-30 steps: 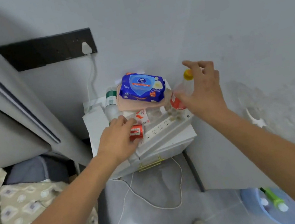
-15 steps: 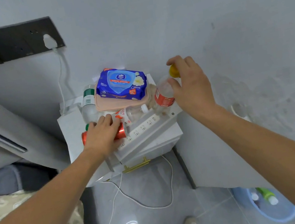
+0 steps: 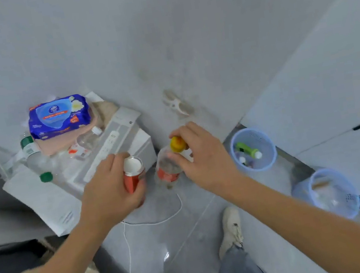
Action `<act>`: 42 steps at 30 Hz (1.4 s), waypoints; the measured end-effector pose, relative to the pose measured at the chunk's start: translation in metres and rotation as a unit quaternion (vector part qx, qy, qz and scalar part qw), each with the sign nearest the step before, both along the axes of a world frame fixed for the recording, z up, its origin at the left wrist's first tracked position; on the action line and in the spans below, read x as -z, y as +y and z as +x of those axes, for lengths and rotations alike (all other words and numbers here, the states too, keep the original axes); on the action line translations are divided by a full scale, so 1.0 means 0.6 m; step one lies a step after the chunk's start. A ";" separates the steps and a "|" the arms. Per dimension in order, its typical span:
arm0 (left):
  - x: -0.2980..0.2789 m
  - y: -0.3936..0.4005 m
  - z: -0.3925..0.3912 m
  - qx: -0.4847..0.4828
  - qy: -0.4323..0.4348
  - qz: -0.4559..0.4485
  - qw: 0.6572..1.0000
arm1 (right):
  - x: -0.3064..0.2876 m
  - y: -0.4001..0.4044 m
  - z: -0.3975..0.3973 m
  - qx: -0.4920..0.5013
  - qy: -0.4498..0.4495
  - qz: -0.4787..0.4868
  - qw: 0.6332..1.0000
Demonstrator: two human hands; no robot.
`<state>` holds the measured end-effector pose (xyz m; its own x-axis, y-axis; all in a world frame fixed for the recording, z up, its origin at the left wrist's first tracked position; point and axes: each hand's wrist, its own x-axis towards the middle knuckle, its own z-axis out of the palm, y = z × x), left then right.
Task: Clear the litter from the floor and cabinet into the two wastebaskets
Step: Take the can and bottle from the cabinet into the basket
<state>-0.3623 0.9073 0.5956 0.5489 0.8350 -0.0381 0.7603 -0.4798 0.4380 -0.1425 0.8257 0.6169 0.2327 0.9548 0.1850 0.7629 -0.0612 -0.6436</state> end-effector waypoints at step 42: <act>0.631 -0.171 0.817 0.091 0.103 -0.067 0.988 | 0.625 -0.171 0.743 0.109 -0.053 -0.216 0.969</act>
<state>0.1280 0.8046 0.2168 0.6593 0.7023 -0.2684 0.7458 -0.5654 0.3524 0.3031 0.7230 0.2417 0.4395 0.8786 -0.1867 0.7620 -0.4748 -0.4403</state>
